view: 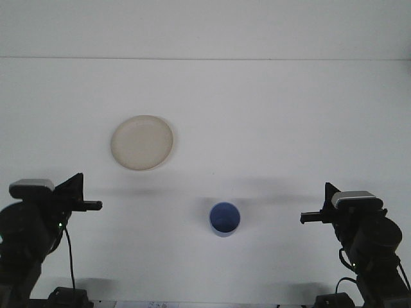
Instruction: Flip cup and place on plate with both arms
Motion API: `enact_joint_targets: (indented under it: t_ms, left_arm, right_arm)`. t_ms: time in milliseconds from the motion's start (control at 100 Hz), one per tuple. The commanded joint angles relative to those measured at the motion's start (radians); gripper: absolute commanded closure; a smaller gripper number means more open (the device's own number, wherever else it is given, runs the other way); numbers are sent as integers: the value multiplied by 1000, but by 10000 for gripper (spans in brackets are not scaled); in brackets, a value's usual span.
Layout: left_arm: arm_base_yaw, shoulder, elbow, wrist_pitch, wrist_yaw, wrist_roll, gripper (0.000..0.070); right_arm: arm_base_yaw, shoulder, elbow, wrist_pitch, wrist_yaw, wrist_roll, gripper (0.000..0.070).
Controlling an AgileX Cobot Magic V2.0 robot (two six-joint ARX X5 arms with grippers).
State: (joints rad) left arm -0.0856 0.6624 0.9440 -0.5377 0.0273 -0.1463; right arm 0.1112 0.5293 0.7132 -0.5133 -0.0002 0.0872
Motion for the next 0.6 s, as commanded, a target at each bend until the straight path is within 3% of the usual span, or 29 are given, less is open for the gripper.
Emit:
enact_joint_targets:
  t_ms: [0, 60, 260, 310, 410, 450, 530, 590]
  left_arm:
    - [-1, 97, 126, -83, 15, 43, 687]
    - [-2, 171, 204, -130, 43, 83, 687]
    - [-2, 318, 294, -159, 177, 98, 662]
    - [-2, 340, 294, -168, 180, 95, 565]
    - [-2, 375, 294, -198, 179, 86, 249]
    - [-2, 385, 294, -206, 180, 84, 159]
    - [-6, 397, 294, -217, 191, 81, 137]
    - [-25, 408, 294, -217, 240, 83, 137]
  right_arm:
    - [3, 10, 6, 13, 0, 14, 700]
    - [3, 10, 6, 13, 0, 14, 700]
    - [3, 9, 6, 13, 0, 14, 700]
    - [3, 9, 6, 13, 0, 14, 700]
    - [3, 9, 6, 13, 0, 14, 700]
    - [3, 9, 6, 13, 0, 14, 700]
    - [3, 9, 6, 13, 0, 14, 700]
    - [3, 9, 6, 13, 0, 14, 700]
